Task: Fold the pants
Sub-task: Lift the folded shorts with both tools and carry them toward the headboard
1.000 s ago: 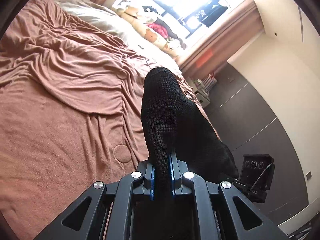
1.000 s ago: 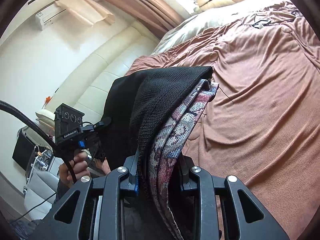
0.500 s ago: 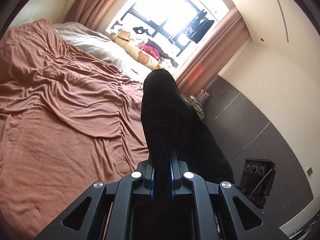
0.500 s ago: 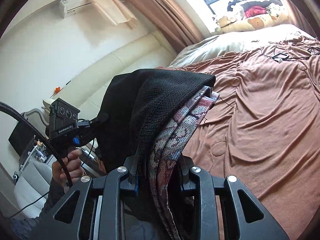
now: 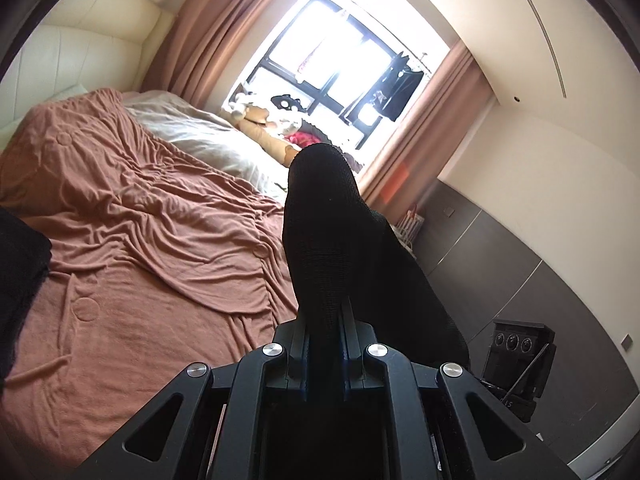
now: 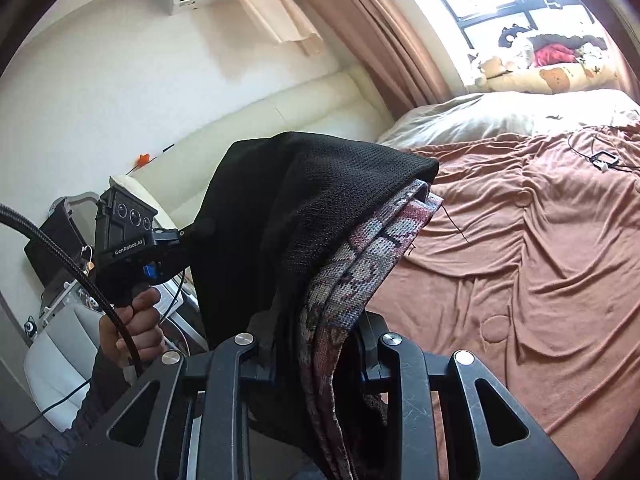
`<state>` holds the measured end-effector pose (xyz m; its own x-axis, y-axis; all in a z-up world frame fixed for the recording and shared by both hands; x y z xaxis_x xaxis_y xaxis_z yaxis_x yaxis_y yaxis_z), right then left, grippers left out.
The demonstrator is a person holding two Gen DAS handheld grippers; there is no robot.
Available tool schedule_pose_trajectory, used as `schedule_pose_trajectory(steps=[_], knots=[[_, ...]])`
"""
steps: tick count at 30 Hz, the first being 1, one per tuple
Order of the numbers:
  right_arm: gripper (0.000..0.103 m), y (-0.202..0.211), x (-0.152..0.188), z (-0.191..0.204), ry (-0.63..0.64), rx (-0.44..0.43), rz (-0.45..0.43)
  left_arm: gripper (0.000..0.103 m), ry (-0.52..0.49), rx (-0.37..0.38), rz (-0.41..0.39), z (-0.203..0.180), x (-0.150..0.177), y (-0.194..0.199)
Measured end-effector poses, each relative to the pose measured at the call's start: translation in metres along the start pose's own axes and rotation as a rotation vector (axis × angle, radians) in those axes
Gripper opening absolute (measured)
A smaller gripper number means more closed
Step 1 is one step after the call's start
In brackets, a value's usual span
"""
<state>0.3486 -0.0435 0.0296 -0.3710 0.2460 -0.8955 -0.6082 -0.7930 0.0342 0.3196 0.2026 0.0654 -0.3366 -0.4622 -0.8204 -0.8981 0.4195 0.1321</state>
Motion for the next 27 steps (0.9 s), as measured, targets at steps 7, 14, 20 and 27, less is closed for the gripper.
schedule_pose_trajectory(steps=[7, 14, 20, 27], knots=[[0.024, -0.039, -0.005, 0.039, 0.062, -0.04, 0.009, 0.012, -0.017, -0.031, -0.045, 0.022, -0.031, 0.043], [0.024, -0.087, -0.008, 0.063, 0.089, -0.083, 0.026, 0.012, -0.065, -0.101, -0.1, 0.044, -0.064, 0.087], [0.024, -0.131, -0.009, 0.097, 0.155, -0.136, 0.049, 0.012, -0.1, -0.171, -0.169, 0.068, -0.092, 0.123], [0.024, -0.185, -0.005, 0.129, 0.183, -0.199, 0.077, 0.012, -0.103, -0.258, -0.24, 0.109, -0.123, 0.166]])
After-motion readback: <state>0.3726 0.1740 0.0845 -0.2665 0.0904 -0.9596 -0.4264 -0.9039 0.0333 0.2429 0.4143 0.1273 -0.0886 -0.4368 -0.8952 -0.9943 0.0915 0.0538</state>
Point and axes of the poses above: each gripper's, at about its wrist camera, not at the fingertips, and y roughly against the way its jaws point, z to its left, x to its underside, the point moved 5 cm from there along -y, roughly the way its jaws point, and after that the axes turned 14 degrees about -z, right-handed, at the moved point
